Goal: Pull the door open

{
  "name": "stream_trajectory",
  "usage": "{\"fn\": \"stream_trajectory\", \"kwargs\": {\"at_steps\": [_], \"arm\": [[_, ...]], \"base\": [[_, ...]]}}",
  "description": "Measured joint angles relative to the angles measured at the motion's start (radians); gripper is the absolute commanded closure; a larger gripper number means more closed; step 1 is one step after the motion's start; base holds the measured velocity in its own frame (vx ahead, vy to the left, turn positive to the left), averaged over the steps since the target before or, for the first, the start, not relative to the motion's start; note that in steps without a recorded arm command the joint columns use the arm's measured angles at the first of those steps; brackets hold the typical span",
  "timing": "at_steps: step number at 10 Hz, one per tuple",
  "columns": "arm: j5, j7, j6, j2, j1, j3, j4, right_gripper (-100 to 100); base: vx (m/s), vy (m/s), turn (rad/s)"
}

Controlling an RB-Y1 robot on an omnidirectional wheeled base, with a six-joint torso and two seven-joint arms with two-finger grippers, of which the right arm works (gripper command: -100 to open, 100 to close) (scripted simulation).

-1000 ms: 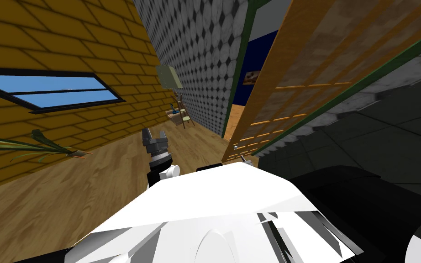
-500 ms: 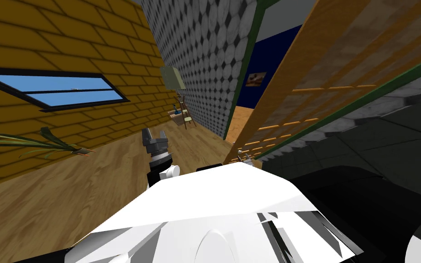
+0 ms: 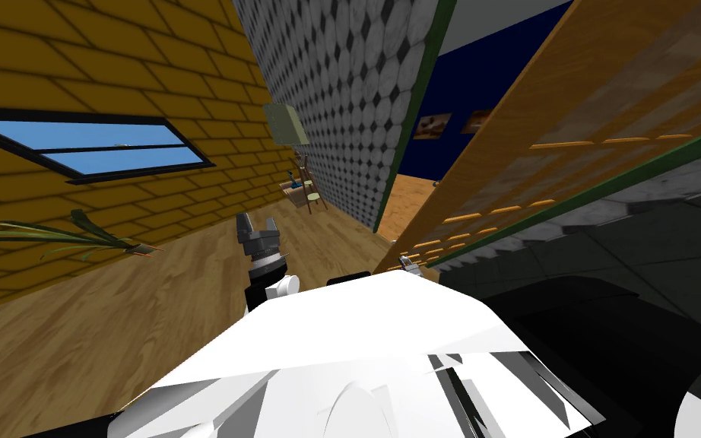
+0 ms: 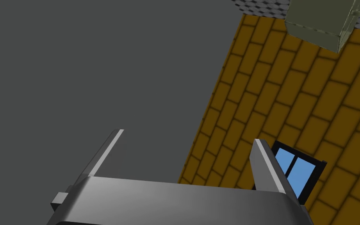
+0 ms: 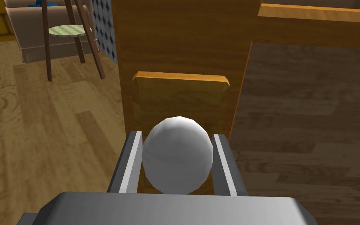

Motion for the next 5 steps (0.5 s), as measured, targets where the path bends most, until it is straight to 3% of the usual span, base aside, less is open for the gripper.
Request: {"fn": "stream_trajectory", "kwargs": {"at_steps": [3, 5], "arm": [[0.000, 0.000, 0.002, 0.001, 0.002, 0.001, 0.001, 100], [0.009, -0.006, -0.022, -0.003, 0.008, 0.008, 0.019, 100]], "base": [[-0.011, 0.002, 0.011], [-0.030, -0.003, 0.014]]}}
